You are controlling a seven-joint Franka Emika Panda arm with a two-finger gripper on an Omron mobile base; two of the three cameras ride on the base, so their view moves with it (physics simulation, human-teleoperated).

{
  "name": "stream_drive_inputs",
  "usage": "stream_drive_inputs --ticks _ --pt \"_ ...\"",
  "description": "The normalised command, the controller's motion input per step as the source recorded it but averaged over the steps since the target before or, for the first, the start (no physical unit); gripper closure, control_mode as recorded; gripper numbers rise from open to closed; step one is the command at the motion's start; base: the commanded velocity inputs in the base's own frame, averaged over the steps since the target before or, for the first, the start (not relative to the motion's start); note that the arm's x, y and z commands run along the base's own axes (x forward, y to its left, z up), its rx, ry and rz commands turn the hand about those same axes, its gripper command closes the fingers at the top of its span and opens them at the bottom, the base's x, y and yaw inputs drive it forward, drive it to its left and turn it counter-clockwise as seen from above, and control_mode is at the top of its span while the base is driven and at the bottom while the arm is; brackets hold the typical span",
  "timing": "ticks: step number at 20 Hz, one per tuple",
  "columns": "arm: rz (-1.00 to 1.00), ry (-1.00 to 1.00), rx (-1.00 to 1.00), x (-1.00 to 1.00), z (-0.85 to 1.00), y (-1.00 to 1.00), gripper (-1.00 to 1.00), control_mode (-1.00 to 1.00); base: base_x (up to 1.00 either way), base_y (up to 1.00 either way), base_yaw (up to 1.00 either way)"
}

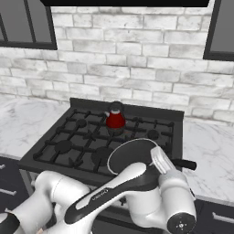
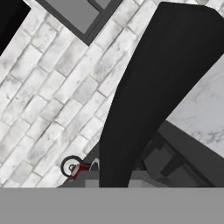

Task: Pick the pan from the cabinet and place it on the stove. Then turn on the stove burner for the pan.

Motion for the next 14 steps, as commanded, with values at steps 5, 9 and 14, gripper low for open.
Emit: stream_drive_inputs --ticks 5,9,14 --pt "-0.01 0.0 0.0 0.29 -0.22 0.0 1.0 -1.0 0.0 0.0 0.0" --pt "-0.02 0.0 -0.01 0.37 -0.16 0.0 1.0 -1.0 0.0 0.0 0.0" --pt "-0.03 0.02 -0.01 0.3 -0.25 0.0 1.0 -1.0 0.0 0.0 0.0"
